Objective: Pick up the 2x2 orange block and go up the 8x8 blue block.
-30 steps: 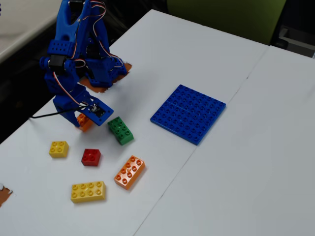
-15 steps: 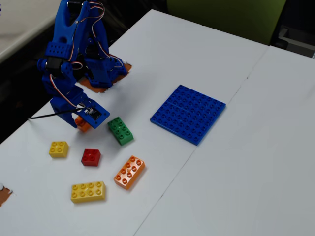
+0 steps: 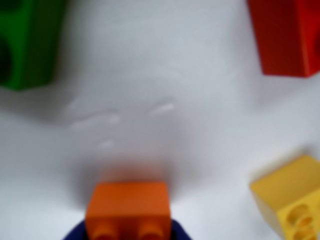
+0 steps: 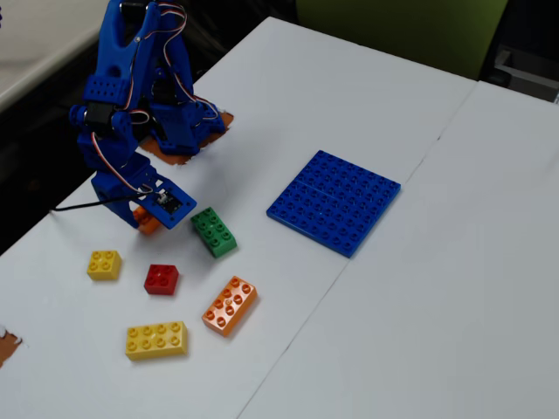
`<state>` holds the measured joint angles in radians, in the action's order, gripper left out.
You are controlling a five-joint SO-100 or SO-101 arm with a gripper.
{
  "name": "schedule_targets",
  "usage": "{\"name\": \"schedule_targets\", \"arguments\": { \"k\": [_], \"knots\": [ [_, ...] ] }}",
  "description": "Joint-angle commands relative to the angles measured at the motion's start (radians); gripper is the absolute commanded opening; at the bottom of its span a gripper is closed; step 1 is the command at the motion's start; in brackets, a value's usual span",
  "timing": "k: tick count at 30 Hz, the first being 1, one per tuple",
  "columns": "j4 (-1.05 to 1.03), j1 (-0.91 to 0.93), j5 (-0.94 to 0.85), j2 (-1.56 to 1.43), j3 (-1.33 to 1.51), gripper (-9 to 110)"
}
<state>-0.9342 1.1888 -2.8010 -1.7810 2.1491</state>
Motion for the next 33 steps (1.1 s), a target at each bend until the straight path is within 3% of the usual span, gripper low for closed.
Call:
{"name": "schedule_targets", "arguments": {
  "k": [1,10,24,33],
  "knots": [
    [0.021,-0.018,0.023,-0.008,0.006,1],
    [-0.014,-0.072,0.097,-0.081,-0.017,0],
    [-0.515,-0.264,0.308,-0.144,-0.454,0],
    [-0.723,-0.411,0.434,-0.098,-0.698,0]
  ]
}}
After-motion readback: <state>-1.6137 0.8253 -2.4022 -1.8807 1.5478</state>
